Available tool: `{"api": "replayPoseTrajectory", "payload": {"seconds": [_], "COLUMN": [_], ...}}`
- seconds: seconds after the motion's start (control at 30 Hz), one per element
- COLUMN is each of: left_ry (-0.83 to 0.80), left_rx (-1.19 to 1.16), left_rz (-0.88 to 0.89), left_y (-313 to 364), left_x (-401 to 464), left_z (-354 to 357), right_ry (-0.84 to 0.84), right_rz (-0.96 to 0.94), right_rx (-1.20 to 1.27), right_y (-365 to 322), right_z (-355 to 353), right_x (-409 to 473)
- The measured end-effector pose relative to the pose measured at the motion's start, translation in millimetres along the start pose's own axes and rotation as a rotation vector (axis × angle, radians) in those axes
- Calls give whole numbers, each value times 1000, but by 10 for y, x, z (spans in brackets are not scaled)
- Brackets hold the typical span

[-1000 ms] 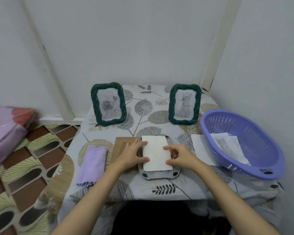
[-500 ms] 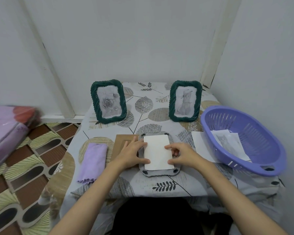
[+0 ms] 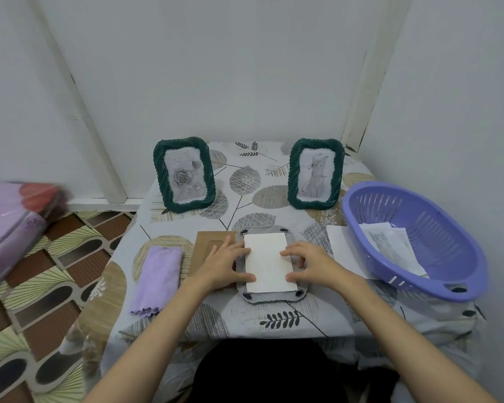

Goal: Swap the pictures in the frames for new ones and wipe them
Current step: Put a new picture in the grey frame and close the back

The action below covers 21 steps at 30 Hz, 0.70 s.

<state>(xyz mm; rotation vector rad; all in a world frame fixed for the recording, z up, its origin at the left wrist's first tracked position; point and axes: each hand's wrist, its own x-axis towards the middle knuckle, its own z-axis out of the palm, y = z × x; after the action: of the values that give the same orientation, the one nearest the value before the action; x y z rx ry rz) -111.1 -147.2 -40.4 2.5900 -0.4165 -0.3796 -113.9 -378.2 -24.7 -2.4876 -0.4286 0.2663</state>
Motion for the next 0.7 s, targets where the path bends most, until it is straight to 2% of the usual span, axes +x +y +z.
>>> {"api": "replayPoseTrajectory", "payload": {"seconds": [0.23,0.47,0.53,0.63,0.7], "left_ry": [-1,19,116,452,489], "left_rx": [6,-18,-41,-174,-189], "left_rz": [-5,13,15,-127,-274], "left_y": [7,-16,-37,-137,-220], "left_x": [-6,11,9,-22,-48], "left_z": [-11,-5,-11,-77,-122], "right_ry": [17,-29,-30,-37,-39], "right_rz": [37,53,60,60,60], "right_rx": [-188,-218,-205,-197,-201], "right_y": [-23,8,26,27,25], "right_z": [23,80,79,73,71], "right_x": [-43,-66,-70,-72,-72]}}
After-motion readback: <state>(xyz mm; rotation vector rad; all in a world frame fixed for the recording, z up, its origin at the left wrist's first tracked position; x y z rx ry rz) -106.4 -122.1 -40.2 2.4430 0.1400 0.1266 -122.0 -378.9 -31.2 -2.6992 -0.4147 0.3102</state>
